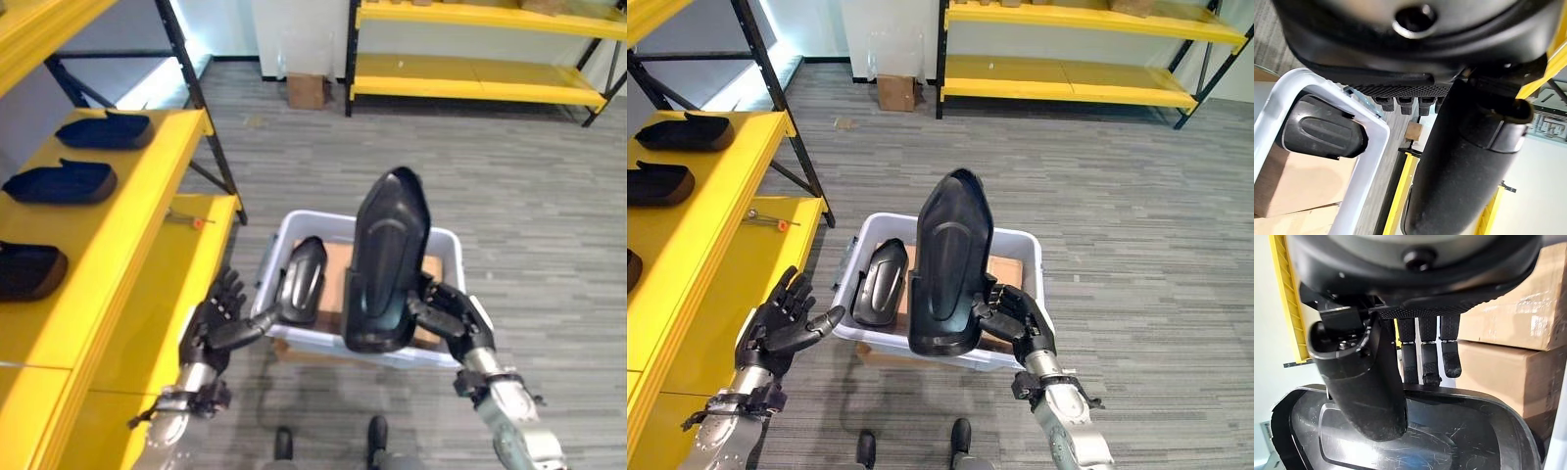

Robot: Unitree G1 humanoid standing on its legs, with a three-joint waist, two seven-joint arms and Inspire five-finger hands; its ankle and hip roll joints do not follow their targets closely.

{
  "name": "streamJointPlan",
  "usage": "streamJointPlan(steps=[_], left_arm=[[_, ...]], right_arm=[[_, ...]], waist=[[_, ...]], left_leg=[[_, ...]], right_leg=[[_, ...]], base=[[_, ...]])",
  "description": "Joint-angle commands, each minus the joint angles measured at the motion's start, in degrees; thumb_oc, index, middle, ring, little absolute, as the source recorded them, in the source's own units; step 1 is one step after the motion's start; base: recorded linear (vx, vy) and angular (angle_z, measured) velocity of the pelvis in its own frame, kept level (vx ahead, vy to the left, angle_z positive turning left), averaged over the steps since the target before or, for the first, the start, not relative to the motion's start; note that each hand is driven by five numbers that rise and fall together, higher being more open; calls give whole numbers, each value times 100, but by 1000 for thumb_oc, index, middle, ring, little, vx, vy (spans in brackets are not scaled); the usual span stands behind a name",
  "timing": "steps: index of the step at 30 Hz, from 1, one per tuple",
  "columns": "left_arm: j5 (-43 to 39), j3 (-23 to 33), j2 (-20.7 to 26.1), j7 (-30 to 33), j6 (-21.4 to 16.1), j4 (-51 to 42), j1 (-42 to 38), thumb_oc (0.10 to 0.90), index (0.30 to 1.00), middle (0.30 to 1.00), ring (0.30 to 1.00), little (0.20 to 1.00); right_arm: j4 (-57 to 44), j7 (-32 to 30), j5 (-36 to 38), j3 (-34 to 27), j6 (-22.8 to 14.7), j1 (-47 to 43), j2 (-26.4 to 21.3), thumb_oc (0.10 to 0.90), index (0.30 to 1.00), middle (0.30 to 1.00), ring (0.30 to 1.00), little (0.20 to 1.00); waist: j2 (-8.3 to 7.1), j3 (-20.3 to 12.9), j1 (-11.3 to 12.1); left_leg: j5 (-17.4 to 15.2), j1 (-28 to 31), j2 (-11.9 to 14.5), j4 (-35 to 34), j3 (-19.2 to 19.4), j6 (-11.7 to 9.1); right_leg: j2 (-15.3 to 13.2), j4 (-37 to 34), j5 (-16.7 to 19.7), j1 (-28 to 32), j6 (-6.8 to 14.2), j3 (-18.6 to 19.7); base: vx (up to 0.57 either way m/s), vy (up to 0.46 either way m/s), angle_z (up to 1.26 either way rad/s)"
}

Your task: Move parts from the plastic box to the shelf.

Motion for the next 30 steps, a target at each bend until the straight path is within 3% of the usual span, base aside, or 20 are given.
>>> streamJointPlan(steps=[1,9,13,18,20,21,23,25,27,28,30], left_arm=[[156,87,9,-135,-433,45,-319,900,1000,1000,1000,1000],[64,124,-92,-70,-447,129,-375,900,1000,1000,1000,1000],[178,163,-139,-34,-432,87,-307,900,1000,1000,1000,1000],[50,105,-158,26,-456,35,-435,900,1000,1000,1000,1000],[-24,67,-165,19,-470,76,-494,900,1000,1000,1000,1000],[-1,-5,-137,48,-480,213,-673,900,1000,1000,1000,1000],[14,3,-144,39,-472,214,-749,900,1000,1000,1000,1000],[26,43,-159,13,-478,165,-787,900,1000,1000,1000,1000],[25,50,-167,5,-469,161,-815,900,1000,1000,1000,1000],[28,39,-171,2,-462,165,-855,900,1000,1000,1000,1000],[60,-35,-212,-52,-425,186,-899,900,1000,1000,1000,1000]], right_arm=[[-608,149,310,-7,-563,-601,-63,400,300,300,300,300],[-592,150,313,306,-532,-1081,-77,400,300,300,300,300],[-591,177,287,494,-504,-1431,-128,400,300,300,300,300],[-562,41,303,625,-646,-2025,-198,400,300,300,300,300],[-625,-33,189,503,-709,-1992,-244,400,300,300,300,300],[-748,-82,84,387,-767,-1829,-335,400,300,300,300,300],[-787,-118,48,324,-763,-1683,-336,400,300,300,300,300],[-906,-85,92,269,-766,-1515,-265,400,300,300,300,300],[-952,-72,135,225,-754,-1410,-226,400,300,300,300,300],[-1024,-43,190,199,-736,-1308,-188,400,300,300,300,300],[-1081,-40,271,87,-743,-1142,-132,400,300,300,300,300]], waist=[[60,-638,-46],[112,-565,45],[166,-533,161],[269,-290,381],[263,-140,424],[181,-25,320],[141,-12,245],[124,-6,192],[121,-24,174],[116,-36,135],[145,-134,49]], left_leg=[[-128,334,260,-23,81,65],[-170,334,411,369,80,37],[51,313,643,418,-2,-62],[809,-290,893,267,-526,-309],[1059,-649,835,386,-479,-262],[978,-786,940,830,440,-126],[718,-623,1080,1180,962,-201],[454,-508,1207,1743,1274,-190],[286,-462,1194,1934,1316,-175],[-1,-387,1131,2116,1362,-127],[-327,-259,951,1560,1623,-30]], right_leg=[[-412,691,-732,68,464,258],[-252,1084,-1042,5,359,311],[-60,1376,-1272,-39,221,195],[24,1768,-1568,-300,2,-473],[-108,1779,-1563,-293,-76,-806],[-311,1728,-1493,-282,-108,-1183],[-427,1742,-1536,-238,-79,-1378],[-511,1782,-1547,-183,-109,-1609],[-556,1819,-1556,-167,-136,-1721],[-629,1871,-1558,-138,-130,-1870],[-806,1935,-1460,-77,-8,-2159]], base=[[0,0,0],[-15,-71,-1],[-24,-159,-2],[-145,-176,41],[-241,-114,116],[-283,-74,151],[-131,-56,144],[-60,-7,113],[-43,30,100],[-61,109,66],[-3,220,83]])
